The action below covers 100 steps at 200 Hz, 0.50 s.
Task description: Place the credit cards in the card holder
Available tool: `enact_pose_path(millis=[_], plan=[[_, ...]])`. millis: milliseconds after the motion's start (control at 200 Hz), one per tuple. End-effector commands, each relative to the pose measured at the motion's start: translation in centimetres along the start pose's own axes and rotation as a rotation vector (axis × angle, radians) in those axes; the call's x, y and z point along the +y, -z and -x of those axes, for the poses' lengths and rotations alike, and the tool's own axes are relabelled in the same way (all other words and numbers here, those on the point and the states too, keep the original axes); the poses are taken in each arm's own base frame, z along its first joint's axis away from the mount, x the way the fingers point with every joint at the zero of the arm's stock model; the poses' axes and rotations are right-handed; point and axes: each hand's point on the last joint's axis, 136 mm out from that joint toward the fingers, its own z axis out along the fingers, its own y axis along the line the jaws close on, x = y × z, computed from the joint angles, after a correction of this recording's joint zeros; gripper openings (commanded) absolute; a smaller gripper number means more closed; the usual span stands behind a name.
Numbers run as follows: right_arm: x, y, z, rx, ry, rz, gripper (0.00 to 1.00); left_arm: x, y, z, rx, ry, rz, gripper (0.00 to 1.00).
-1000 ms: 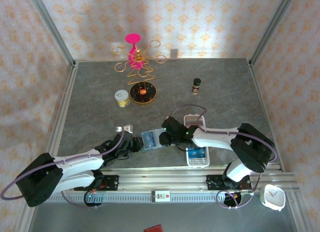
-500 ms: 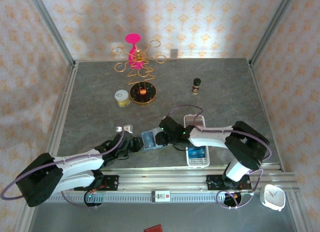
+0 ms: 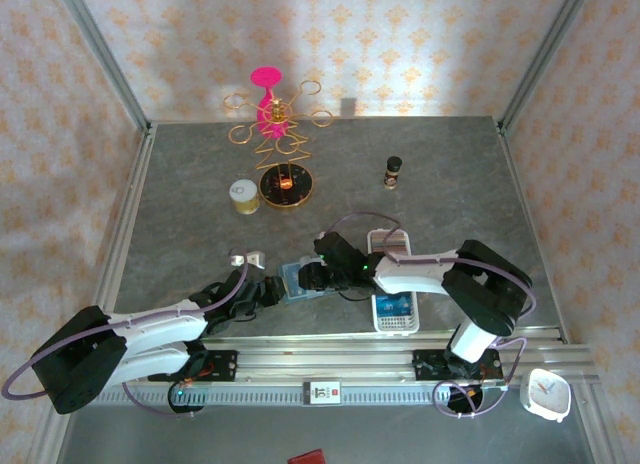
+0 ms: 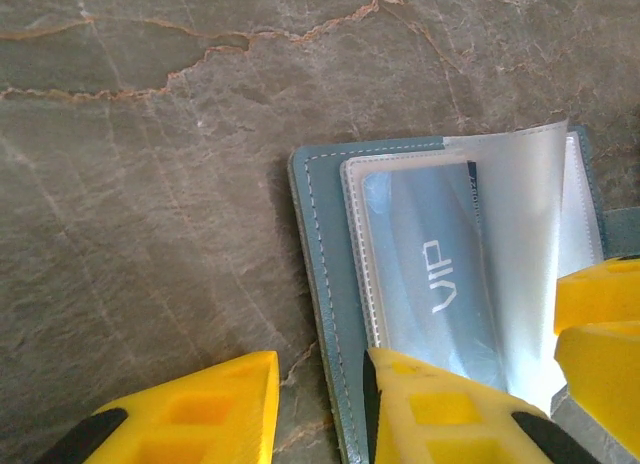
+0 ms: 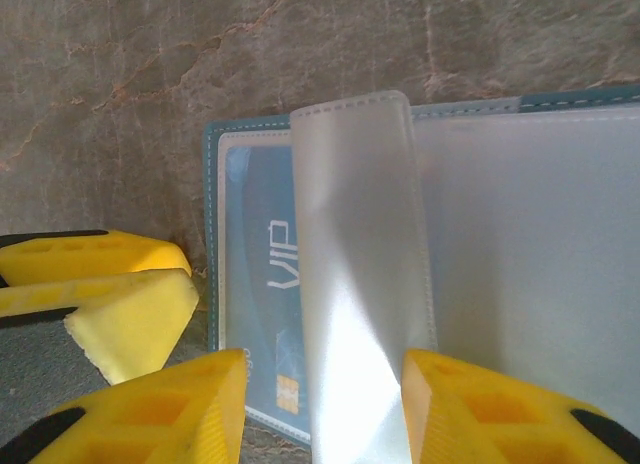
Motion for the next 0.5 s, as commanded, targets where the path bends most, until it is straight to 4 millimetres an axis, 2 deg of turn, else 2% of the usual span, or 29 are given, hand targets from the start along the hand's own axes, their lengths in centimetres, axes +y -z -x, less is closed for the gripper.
enact_pose_path(millis=[0,220,496], plan=[[1.4,-0.3,0.1,-0.005,-0.009,0.058,0.45,0.8,0.0,-0.1,-0.020,0.010,0.024,0.29],[4.1,-0.2,0.2,-0.016,-0.014,0.174,0.45,1.2,0.1,0.0,-0.043,0.029,0.025,0.26],[7.4,0.7,1.5,-0.062,-0.013,0.322,0.45,1.8,0.1,0.0,-0.056,0.050,0.040,0.23]])
